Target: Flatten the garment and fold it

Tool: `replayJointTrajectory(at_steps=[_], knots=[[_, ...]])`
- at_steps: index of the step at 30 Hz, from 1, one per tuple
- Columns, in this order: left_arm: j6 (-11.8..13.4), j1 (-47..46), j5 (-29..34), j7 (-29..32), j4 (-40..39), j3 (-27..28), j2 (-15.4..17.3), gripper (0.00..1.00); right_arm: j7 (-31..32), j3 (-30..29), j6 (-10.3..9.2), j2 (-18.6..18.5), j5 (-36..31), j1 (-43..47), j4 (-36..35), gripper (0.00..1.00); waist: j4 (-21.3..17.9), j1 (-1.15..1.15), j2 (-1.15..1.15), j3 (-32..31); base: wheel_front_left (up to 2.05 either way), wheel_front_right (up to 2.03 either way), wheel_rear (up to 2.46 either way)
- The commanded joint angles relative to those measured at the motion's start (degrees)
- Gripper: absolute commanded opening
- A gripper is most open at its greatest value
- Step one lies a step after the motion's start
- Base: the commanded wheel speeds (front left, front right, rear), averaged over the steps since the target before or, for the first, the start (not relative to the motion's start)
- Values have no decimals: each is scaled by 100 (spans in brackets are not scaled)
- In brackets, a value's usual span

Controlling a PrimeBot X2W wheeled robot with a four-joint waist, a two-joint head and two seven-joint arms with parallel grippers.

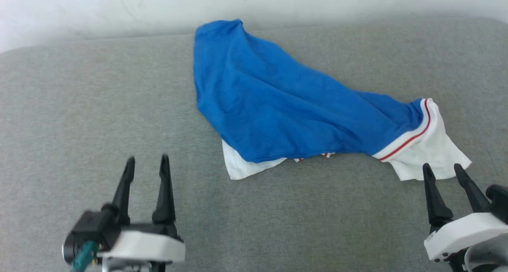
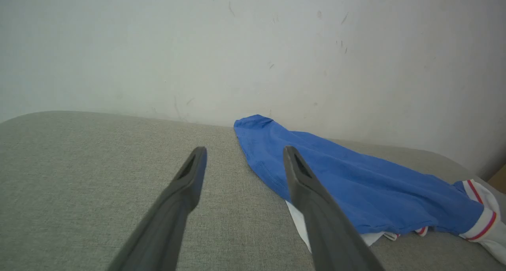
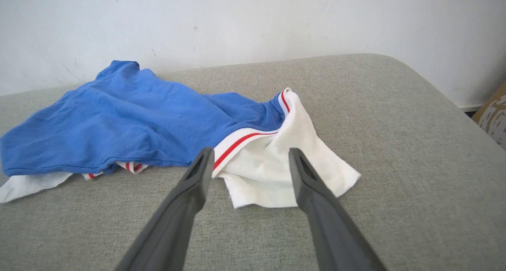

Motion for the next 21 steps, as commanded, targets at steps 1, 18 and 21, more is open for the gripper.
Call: replayJointTrajectory(at_steps=[1,18,21], knots=[[32,168,50,-26,-27,38,-58,100,13,26,-11,16,40,63,-36,100,129,2,0,-95,0,0,0],[-496,70,527,-32,1,243,-757,100,1641,1893,-11,-115,-558,-2113,-9,100,745,2,0,375,0,0,0],[-580,-15,559,-32,64,221,-845,100,1866,2260,-11,-178,-560,-2657,308,100,821,2,0,496,0,0,0]])
